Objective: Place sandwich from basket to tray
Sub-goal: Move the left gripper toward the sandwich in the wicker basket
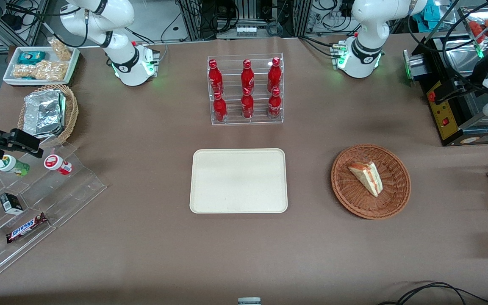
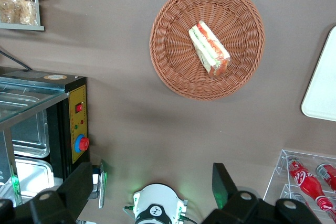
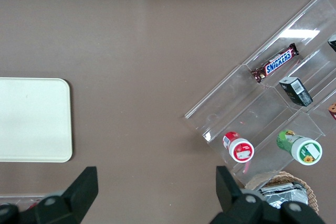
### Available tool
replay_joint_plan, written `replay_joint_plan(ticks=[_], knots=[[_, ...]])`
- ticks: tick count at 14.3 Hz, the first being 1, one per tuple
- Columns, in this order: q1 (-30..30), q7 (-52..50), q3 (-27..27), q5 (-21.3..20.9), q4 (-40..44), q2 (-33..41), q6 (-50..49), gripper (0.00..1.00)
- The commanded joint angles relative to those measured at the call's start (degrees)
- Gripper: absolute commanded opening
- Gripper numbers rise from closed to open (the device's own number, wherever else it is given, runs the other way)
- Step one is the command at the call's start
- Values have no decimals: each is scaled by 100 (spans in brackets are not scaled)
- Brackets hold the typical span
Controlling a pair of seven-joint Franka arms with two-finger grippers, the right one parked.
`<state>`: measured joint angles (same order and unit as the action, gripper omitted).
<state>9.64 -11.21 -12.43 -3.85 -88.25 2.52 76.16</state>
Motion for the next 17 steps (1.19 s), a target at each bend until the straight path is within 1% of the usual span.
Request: replay_joint_plan(ticks=[1,6,7,9,11,13,17], knots=[[38,128,-5,33,89,-15,21,100],[38,31,-5,33,37,-234,39,100],[38,14,-5,59,53,-426,30,100],[38,-458,-5,103,36,-743,169,100],[29,-1091,-5,261,-243,-1033,922,100],[12,-1496,-5,270,-848,-1096,1915,100],[-24,-2331,-14,262,-1703,-1350,3411,100]])
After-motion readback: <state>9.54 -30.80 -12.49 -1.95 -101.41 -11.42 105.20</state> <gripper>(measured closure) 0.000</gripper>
